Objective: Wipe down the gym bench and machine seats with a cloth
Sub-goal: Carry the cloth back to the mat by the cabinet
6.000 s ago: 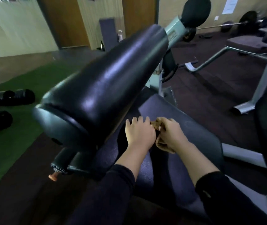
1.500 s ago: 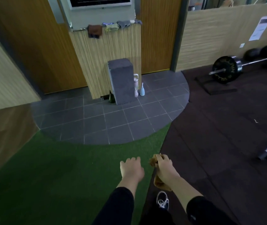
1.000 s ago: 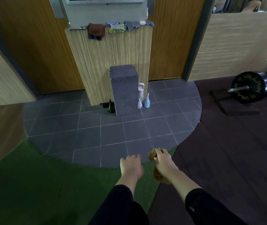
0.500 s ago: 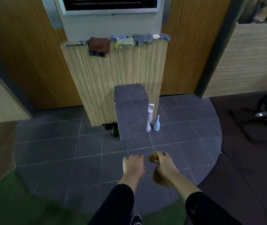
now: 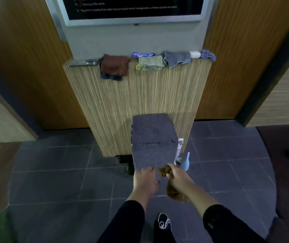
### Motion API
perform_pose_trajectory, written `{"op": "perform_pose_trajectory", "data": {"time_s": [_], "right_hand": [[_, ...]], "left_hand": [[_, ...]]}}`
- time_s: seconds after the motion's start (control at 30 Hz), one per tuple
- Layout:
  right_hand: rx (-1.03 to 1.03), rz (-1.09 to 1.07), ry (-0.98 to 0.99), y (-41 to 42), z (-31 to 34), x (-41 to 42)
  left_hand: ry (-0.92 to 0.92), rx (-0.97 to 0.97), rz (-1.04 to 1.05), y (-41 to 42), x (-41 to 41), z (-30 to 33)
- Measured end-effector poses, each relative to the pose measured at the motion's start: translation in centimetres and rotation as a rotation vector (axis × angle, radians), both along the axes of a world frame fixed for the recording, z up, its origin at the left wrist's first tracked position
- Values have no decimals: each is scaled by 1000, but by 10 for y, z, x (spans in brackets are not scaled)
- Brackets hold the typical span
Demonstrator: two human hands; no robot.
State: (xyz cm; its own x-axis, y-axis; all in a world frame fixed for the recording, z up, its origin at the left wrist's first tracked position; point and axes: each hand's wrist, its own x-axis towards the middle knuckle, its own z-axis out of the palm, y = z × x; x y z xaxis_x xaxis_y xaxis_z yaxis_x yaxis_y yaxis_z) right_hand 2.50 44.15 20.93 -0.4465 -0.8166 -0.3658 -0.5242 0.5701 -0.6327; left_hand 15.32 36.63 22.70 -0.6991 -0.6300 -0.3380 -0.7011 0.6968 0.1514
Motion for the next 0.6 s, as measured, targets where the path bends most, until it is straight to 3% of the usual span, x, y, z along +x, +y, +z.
{"op": "perform_pose_trajectory", "data": {"time_s": [0.27, 0.6], "right_hand": [[101, 169, 104, -124, 14, -112], [153, 215, -18, -246, 20, -176]], "left_hand": [[74, -21, 6, -118, -109, 3], [106, -48, -52, -240, -172, 1]]}}
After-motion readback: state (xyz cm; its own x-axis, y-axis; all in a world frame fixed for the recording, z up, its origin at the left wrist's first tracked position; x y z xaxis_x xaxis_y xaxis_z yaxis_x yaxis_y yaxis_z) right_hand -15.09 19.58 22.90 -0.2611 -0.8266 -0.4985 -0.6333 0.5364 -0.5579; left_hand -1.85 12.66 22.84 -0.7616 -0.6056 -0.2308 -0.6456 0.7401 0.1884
